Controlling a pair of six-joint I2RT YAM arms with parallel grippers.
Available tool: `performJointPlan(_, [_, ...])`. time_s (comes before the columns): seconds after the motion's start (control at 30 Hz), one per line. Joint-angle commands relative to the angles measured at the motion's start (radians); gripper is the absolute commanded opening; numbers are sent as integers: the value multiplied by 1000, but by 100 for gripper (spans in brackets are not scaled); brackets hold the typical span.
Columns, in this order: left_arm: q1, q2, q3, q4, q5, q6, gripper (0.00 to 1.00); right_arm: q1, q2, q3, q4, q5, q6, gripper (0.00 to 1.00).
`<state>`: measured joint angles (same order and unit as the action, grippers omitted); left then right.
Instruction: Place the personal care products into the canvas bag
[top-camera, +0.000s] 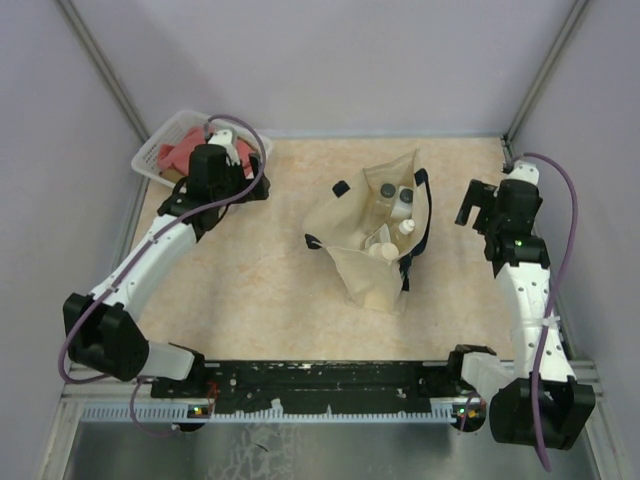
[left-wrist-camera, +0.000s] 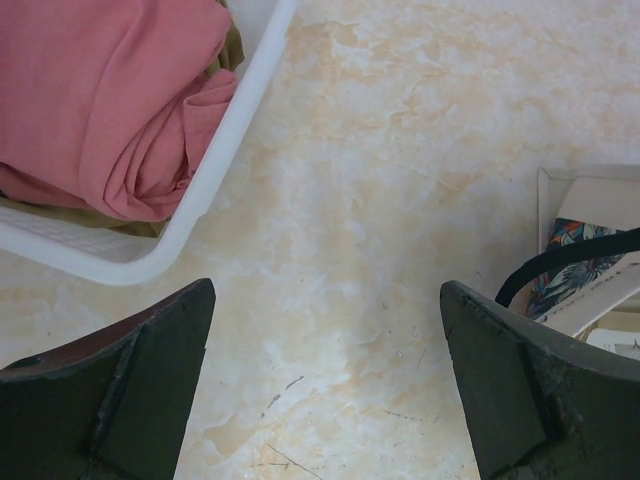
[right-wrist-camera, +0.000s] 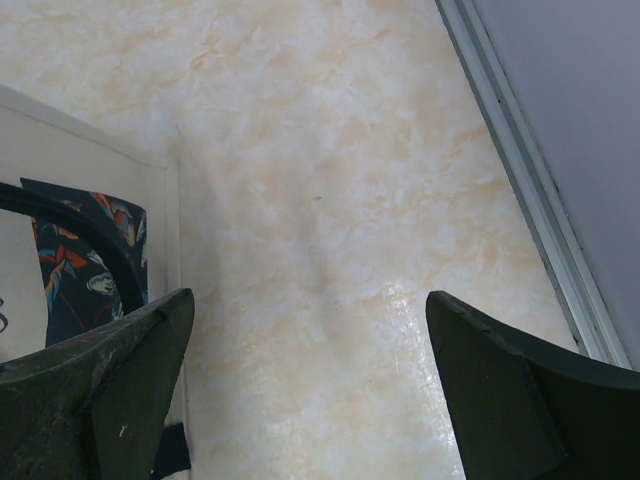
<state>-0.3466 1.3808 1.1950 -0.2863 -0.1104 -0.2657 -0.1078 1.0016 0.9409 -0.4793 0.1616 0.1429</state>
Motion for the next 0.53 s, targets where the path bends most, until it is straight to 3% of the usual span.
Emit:
performJointPlan(0.0, [-1,18,48,-19,-41,-37,99,-3,-13,21,43,-2,11,99])
performJointPlan(0.5, [-1,-17,14,26,-52,-33,99,-3,-17,14,42,-13,9,99])
